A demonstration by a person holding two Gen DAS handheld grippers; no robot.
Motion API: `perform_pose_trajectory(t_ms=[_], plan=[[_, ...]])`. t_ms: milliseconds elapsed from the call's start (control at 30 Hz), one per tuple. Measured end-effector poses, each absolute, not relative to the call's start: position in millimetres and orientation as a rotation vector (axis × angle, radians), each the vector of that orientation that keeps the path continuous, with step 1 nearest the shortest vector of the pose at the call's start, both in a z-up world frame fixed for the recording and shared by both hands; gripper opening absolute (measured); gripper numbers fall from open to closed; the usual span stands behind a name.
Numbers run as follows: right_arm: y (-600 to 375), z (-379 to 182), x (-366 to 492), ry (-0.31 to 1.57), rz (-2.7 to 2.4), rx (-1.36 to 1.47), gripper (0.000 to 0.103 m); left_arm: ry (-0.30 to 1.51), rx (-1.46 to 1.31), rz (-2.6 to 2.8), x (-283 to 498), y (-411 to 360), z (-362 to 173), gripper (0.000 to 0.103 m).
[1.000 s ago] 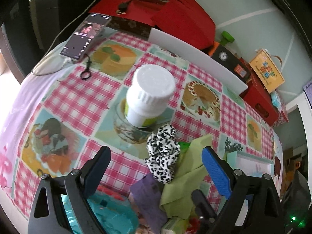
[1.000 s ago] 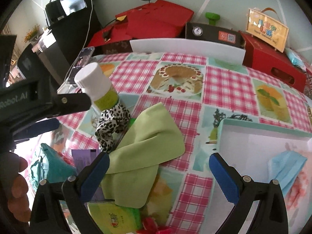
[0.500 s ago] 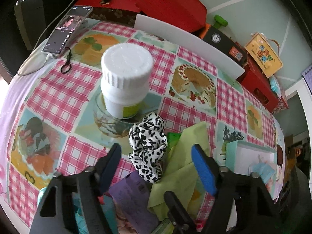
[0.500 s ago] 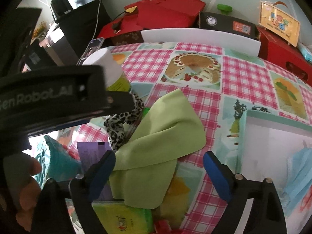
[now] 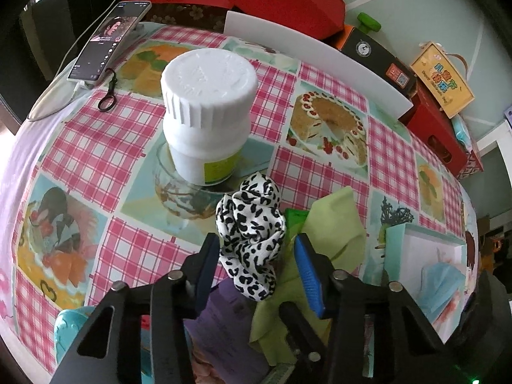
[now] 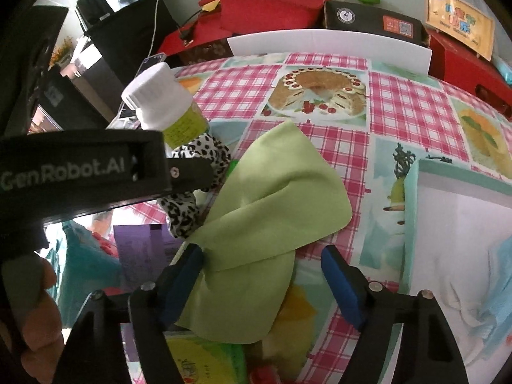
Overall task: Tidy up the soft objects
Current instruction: 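Grasp the leopard scrunchie with the left tool while the right tool grasps the light green cloth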
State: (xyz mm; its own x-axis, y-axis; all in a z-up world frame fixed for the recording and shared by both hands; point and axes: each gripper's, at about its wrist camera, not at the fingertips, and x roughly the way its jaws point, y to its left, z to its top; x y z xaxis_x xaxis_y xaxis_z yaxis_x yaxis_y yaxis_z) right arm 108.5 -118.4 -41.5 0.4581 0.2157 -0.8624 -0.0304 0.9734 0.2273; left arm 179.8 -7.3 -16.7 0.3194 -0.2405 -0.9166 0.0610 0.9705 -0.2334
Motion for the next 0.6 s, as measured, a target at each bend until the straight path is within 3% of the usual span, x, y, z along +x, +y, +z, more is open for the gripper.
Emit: perform_pose_trajectory(t_ms=[100,267,600], plan=[[-123.0,-40.3,107.7,1.08,0.142,0.205,0.066,1.23,-0.16,-0.191,180.2,-7.4,-17.6,0.04],[-125.8,-37.4,107.3,1.067,0.163,0.218,0.039,1.224,-0.159,-0.192,179.5,-5.8,-17.1,0.032],[-128.1,-33.5,104.7,1.051,0.182,0.24,0.015,1.218,-0.165,-0.192,179.2,-5.0,-16.5,0.029]])
